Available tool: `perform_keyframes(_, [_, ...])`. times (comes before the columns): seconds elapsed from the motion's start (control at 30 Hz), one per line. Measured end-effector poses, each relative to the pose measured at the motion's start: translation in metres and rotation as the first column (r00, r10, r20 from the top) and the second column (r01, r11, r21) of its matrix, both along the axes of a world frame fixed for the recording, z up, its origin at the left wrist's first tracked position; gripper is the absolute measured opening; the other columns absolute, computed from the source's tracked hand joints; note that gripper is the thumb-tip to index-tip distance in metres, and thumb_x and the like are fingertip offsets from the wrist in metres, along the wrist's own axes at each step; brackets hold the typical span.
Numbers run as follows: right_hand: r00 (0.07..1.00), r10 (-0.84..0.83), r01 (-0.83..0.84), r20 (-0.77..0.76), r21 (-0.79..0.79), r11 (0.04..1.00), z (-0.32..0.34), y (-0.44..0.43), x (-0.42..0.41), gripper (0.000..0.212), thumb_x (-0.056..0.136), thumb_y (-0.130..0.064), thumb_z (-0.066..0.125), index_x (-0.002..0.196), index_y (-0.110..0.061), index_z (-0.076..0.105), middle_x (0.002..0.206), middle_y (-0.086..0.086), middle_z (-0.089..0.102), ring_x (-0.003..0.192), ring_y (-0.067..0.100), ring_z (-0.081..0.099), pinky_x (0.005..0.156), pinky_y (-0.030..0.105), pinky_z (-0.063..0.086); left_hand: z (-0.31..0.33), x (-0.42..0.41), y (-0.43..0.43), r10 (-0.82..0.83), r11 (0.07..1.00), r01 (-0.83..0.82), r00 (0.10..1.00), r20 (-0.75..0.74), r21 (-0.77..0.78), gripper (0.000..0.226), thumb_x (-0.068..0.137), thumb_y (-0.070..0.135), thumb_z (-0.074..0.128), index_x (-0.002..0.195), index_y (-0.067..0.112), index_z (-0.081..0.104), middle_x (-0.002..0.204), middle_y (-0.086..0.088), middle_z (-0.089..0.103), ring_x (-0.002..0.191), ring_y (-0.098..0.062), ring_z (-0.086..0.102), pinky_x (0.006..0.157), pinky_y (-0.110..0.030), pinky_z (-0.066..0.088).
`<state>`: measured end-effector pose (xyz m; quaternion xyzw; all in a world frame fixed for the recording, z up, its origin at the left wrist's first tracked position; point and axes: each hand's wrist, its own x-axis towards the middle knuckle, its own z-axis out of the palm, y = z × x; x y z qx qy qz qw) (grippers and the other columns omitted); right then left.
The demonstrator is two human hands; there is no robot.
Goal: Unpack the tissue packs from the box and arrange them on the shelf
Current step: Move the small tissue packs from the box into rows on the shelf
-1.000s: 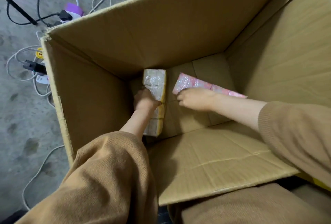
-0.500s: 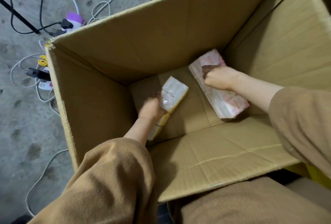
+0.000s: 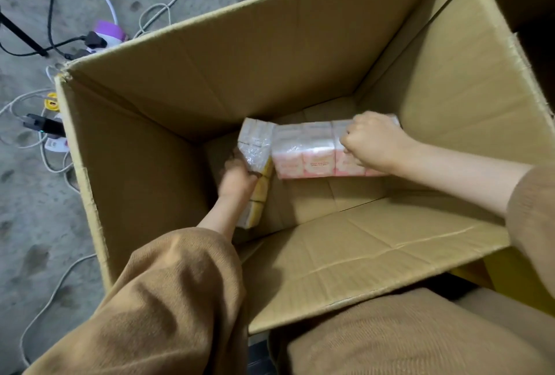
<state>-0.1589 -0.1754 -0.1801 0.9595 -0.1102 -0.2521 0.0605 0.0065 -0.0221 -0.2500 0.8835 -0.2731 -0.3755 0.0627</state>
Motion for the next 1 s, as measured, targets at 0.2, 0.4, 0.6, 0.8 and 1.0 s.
perform_keyframes(0.2, [0.880, -0.360, 0.417, -0.309, 0.141, 0.898, -0.018, 0.003, -0.002, 0.027, 0.089, -0.021, 0.057, 0.113, -0.008, 0.060, 0.117, 0.014, 0.061, 0.107, 0.032, 0.061, 0.080, 0.033, 0.048, -0.005, 0.002, -0.004, -0.052, 0.997, 0.051, 0.998, 0.018, 0.059, 0.078, 0.087, 0.020, 0.064, 0.148, 0.004, 0.018, 0.143, -0.020, 0.039, 0.131, -0.035, 0.042, 0.105, -0.038, 0.039])
perform_keyframes(0.4, [0.645, -0.660, 0.764, -0.386, 0.318, 0.561, -0.040, -0.011, 0.008, 0.048, 0.069, -0.047, 0.075, 0.067, -0.006, 0.048, 0.089, 0.010, 0.055, 0.080, 0.027, 0.052, 0.053, 0.029, 0.038, -0.009, 0.003, -0.007, -0.055, 0.996, 0.055, 0.998, 0.009, 0.070, 0.079, 0.086, 0.019, 0.065, 0.148, 0.005, 0.018, 0.144, -0.019, 0.039, 0.131, -0.036, 0.041, 0.106, -0.038, 0.039])
perform_keyframes(0.6, [0.468, -0.686, 0.879, -0.557, 0.378, 0.292, -0.062, -0.011, 0.001, 0.053, 0.072, -0.036, 0.075, 0.111, -0.004, 0.060, 0.110, 0.012, 0.066, 0.086, 0.023, 0.058, 0.068, 0.029, 0.045, -0.011, 0.002, -0.010, -0.092, 0.994, 0.089, 0.995, 0.039, 0.067, 0.073, 0.088, 0.019, 0.062, 0.145, 0.002, 0.020, 0.142, -0.019, 0.041, 0.129, -0.033, 0.044, 0.105, -0.036, 0.040])
perform_keyframes(0.8, [0.450, -0.722, 0.883, -0.525, 0.382, 0.273, -0.056, -0.018, 0.001, 0.056, 0.064, -0.033, 0.080, 0.110, -0.007, 0.061, 0.105, 0.011, 0.068, 0.086, 0.027, 0.063, 0.073, 0.028, 0.048, -0.012, 0.001, -0.010, -0.119, 0.989, 0.114, 0.992, 0.053, 0.091, 0.073, 0.087, 0.019, 0.062, 0.144, 0.002, 0.020, 0.141, -0.018, 0.041, 0.128, -0.033, 0.046, 0.103, -0.035, 0.040])
perform_keyframes(1.0, [0.374, -0.711, 0.900, -0.596, 0.417, 0.124, -0.031, -0.030, 0.003, 0.049, 0.065, -0.026, 0.080, 0.102, 0.002, 0.065, 0.091, 0.012, 0.072, 0.086, 0.029, 0.069, 0.076, 0.033, 0.054, -0.011, 0.000, -0.014, -0.048, 0.991, 0.056, 0.997, -0.065, 0.125, 0.103, 0.070, 0.028, 0.081, 0.145, 0.002, 0.015, 0.145, -0.017, 0.031, 0.134, -0.033, 0.037, 0.107, -0.040, 0.039])
